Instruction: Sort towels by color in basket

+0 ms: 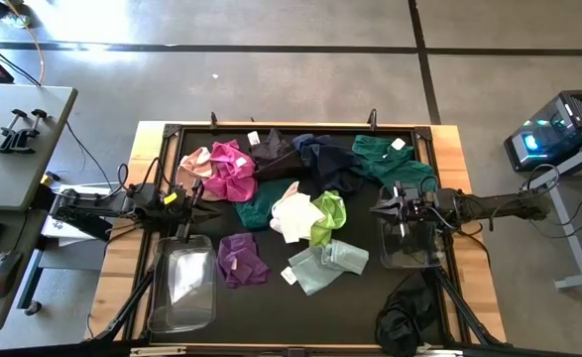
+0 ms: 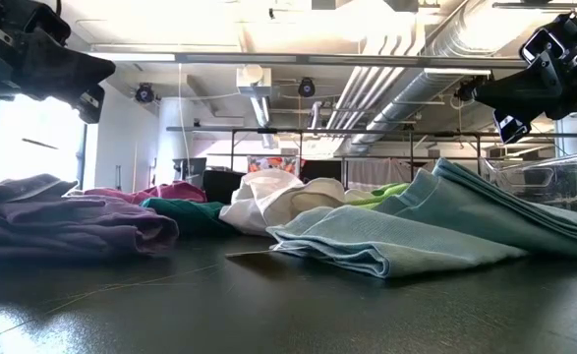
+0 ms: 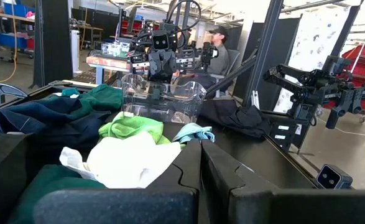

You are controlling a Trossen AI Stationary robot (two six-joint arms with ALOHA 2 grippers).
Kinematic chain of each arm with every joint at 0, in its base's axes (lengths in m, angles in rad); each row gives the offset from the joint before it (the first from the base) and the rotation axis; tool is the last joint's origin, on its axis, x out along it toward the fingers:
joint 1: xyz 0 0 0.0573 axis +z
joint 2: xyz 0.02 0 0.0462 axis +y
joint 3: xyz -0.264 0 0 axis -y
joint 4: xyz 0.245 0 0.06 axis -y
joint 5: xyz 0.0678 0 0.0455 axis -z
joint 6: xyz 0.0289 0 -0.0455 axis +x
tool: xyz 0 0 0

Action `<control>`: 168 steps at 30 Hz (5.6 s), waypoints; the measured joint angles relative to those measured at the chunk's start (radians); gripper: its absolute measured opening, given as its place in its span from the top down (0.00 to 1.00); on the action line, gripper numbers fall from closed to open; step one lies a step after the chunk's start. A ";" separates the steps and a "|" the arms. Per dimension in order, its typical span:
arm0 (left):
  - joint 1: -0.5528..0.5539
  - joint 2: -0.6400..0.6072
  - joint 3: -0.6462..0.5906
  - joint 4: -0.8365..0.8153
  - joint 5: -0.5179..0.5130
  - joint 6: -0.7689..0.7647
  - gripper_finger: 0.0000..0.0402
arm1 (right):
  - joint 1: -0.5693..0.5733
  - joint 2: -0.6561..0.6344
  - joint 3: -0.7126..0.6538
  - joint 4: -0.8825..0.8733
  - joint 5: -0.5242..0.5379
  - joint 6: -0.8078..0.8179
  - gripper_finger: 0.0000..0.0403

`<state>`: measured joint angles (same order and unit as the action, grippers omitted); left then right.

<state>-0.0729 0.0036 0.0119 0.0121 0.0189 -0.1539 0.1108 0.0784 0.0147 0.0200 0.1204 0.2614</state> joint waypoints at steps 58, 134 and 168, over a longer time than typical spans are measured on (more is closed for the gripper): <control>-0.028 0.467 0.011 0.732 -0.258 0.410 1.00 | 0.000 0.000 0.000 0.000 0.000 0.000 0.98; -0.057 0.468 0.011 0.583 -0.265 0.183 1.00 | -0.792 1.757 1.253 -1.126 0.065 -0.213 0.44; -0.061 0.469 0.011 0.598 -0.194 0.279 1.00 | -0.317 1.136 1.160 -1.006 0.671 0.146 0.99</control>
<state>-0.1337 0.4728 0.0226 0.6097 -0.1749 0.1254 -0.2057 1.2143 1.1744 -0.9858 0.7913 0.4077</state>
